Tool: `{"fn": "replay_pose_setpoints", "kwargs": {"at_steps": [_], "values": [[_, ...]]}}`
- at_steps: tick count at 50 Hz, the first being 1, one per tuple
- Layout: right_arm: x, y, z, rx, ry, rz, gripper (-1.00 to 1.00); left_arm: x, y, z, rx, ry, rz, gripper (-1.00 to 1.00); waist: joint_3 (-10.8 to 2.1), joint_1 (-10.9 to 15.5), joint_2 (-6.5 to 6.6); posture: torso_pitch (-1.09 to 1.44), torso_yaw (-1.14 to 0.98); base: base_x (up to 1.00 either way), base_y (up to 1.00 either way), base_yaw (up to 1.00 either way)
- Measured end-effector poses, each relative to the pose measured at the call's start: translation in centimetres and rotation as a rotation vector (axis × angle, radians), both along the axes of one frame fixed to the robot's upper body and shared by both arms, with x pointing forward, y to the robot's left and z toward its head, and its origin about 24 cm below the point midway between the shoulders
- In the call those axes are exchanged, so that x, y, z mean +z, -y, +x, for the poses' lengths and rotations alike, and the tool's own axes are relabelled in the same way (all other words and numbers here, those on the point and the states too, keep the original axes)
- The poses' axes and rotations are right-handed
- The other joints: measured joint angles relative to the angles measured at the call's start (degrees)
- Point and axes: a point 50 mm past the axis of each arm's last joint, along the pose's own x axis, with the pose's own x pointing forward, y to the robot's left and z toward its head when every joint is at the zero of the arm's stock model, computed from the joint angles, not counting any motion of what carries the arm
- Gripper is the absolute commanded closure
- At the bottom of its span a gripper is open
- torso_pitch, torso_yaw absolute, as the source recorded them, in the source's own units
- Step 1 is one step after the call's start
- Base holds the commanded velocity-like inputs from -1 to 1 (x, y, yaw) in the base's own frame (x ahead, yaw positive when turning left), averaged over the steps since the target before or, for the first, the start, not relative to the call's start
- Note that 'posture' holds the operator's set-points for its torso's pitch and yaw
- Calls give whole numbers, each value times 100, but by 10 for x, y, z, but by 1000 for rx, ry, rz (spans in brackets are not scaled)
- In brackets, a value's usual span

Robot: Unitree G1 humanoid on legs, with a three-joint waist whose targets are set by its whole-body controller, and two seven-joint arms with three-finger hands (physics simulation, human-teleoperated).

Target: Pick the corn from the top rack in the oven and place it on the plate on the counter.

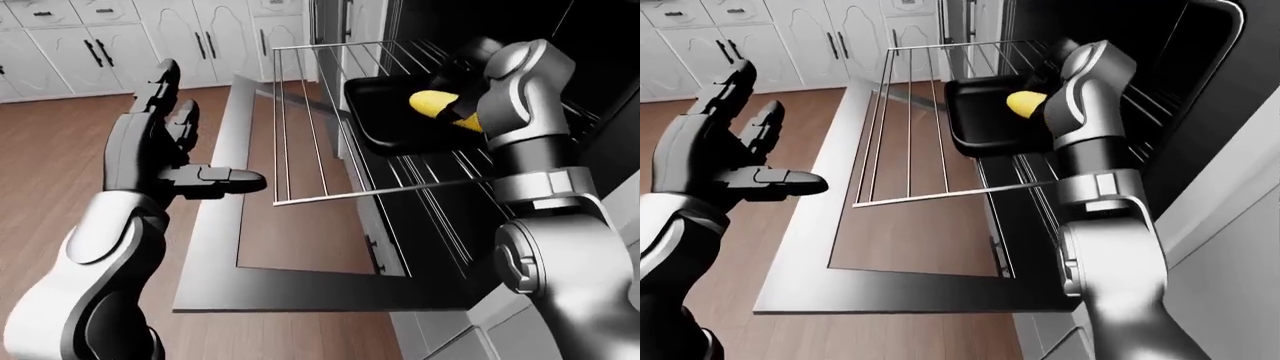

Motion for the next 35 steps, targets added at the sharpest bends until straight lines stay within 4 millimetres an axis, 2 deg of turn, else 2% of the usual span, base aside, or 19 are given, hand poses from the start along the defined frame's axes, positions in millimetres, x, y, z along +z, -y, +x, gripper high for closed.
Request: {"fn": "replay_pose_setpoints", "kwargs": {"at_steps": [2, 5, 7, 13, 18, 23, 30, 35], "values": [[-1, -1, 0, -1, 8, -22, 47, 1, -1, 0, 3, -1, 0, -100, -14, 0, -3, 0, 0, 0, 0, 0], [-1, -1, -1, -4, 13, -19, 72, 1, -1, 0, 9, 1, 0, -100, -26, -1, -1, 0, 0, 0, 0, 0], [-1, -1, -2, -7, 21, -5, 100, -1, -1, 0, 7, -2, 0, -100, -24, -2, 6, 0, 0, 0, 0, 0], [5, -9, -4, 23, 19, 20, 100, 0, 2, 0, -1, -4, 2, -100, 27, -43, 51, 0, 0, 0, 0, 0], [9, -23, -2, 81, -3, 39, 100, 0, 2, 0, -5, -2, 3, -100, 93, -88, 104, 0, 0, 0, 0, 0], [28, -41, -6, 153, 39, 43, 100, 2, 2, -1, -8, -2, 3, -100, 167, -99, 131, 0, 0, 0, 0, 0], [55, -61, -19, 230, 120, 64, 100, 16, -4, -5, 13, 31, 3, -100, 189, -124, 118, 0, 0, 0, 0, 0], [67, -76, -27, 305, 155, 95, 100, 19, -5, -5, 9, 33, 2, -100, 206, -127, 128, 0, 0, 0, 0, 0]]}}
